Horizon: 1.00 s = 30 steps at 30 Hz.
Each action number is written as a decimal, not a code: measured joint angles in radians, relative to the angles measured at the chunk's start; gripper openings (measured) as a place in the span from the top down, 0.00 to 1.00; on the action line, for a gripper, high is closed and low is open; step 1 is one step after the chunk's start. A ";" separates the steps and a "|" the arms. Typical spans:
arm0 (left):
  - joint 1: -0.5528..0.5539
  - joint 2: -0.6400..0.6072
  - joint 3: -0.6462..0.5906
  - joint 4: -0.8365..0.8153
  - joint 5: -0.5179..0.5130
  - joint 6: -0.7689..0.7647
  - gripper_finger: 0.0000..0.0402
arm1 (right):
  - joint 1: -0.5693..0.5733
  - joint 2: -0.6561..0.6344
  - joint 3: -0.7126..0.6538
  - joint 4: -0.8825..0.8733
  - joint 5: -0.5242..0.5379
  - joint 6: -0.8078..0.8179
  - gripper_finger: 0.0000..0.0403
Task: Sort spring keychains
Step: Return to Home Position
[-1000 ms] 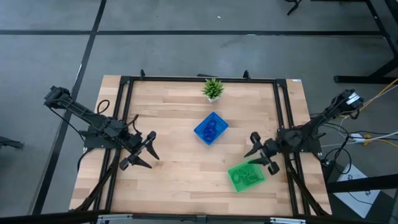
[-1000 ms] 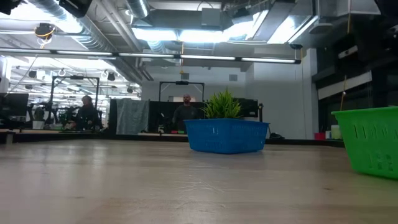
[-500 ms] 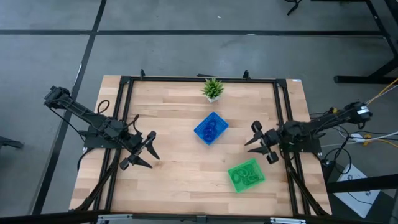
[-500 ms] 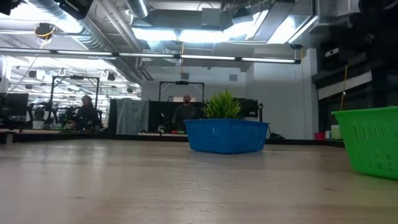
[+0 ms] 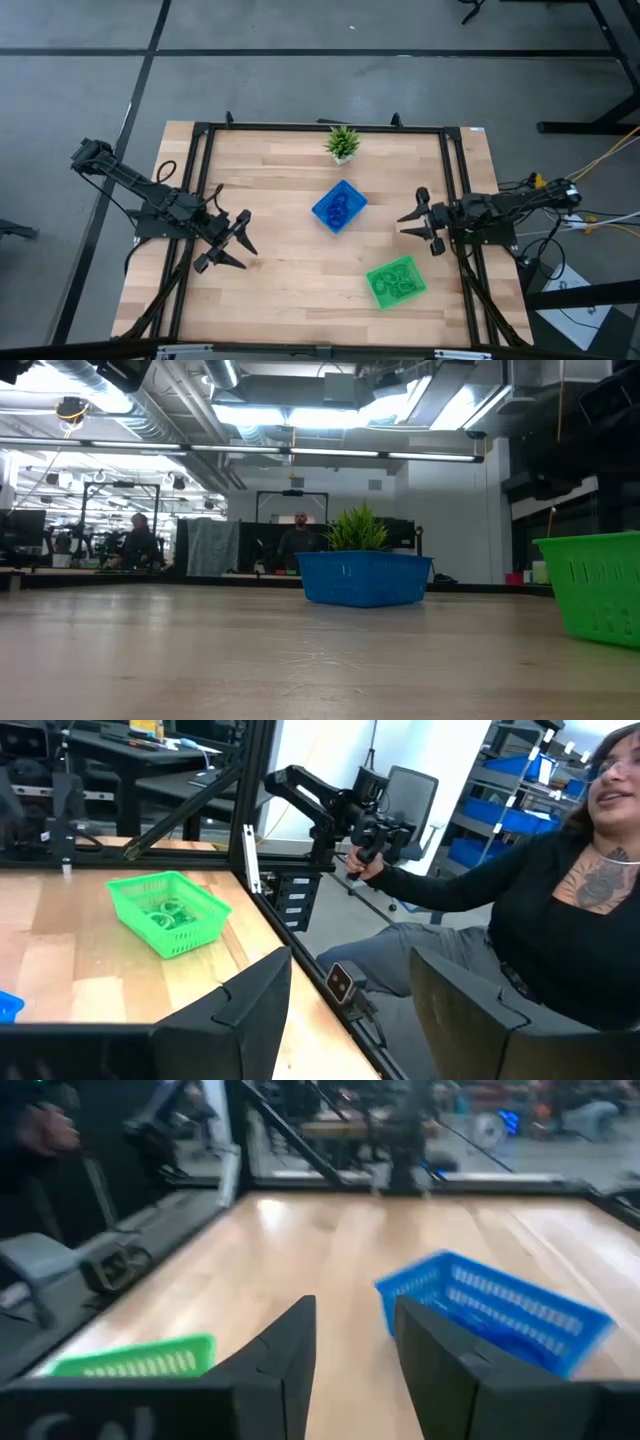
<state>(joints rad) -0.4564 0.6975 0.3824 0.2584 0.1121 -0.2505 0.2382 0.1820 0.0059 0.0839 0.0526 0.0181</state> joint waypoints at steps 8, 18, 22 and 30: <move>0.000 0.000 0.000 0.010 -0.016 -0.001 0.51 | -0.011 -0.081 0.003 -0.043 0.073 -0.083 0.66; 0.000 0.000 0.000 0.011 -0.019 -0.001 0.51 | -0.027 -0.078 0.003 -0.045 0.087 -0.075 0.66; 0.000 0.000 0.000 0.010 -0.024 0.008 0.51 | -0.027 -0.078 0.003 -0.045 0.087 -0.075 0.66; -0.001 0.001 -0.008 0.097 0.015 0.059 0.51 | -0.027 -0.078 0.003 -0.045 0.086 -0.075 0.66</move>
<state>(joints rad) -0.4578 0.6982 0.3743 0.3551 0.1275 -0.1911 0.2115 0.1040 0.0093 0.0387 0.1390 -0.0570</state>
